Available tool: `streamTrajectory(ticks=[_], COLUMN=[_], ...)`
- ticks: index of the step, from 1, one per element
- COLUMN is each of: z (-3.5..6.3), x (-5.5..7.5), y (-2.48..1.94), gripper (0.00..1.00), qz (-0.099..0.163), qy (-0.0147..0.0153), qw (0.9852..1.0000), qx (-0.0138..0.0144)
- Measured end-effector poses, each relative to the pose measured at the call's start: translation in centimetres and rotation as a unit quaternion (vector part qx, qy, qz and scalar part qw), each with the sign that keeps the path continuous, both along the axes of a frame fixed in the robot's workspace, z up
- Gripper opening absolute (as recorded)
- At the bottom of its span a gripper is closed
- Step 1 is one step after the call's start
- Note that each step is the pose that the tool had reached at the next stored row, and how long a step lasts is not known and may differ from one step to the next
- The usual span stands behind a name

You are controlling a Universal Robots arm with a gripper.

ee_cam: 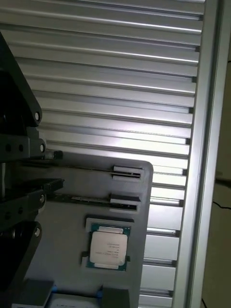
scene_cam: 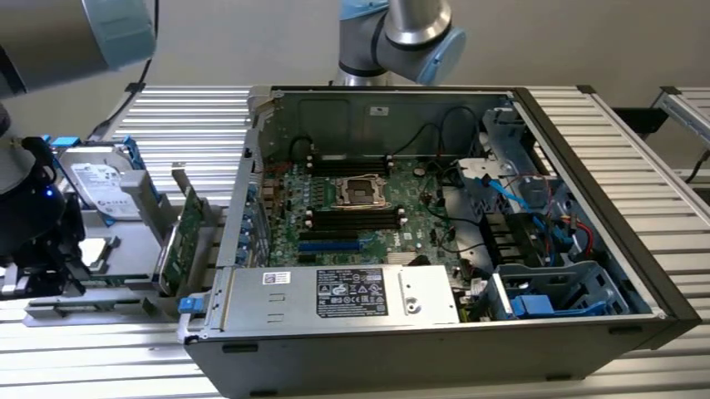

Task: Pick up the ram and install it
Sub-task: 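Pick up the ram and move it above insertion slot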

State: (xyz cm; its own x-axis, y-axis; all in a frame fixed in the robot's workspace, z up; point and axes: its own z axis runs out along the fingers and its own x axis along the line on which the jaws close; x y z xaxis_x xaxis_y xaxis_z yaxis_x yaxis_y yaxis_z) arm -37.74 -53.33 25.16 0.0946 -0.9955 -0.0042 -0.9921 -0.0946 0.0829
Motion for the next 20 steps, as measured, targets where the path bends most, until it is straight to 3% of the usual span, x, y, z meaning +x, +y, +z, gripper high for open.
streamTrajectory(ticks=[20], z=[-3.63], x=[-0.1], y=[-0.03], gripper=[0.3], qz=[-0.003], qy=[0.0], qw=[1.0], qx=[0.0])
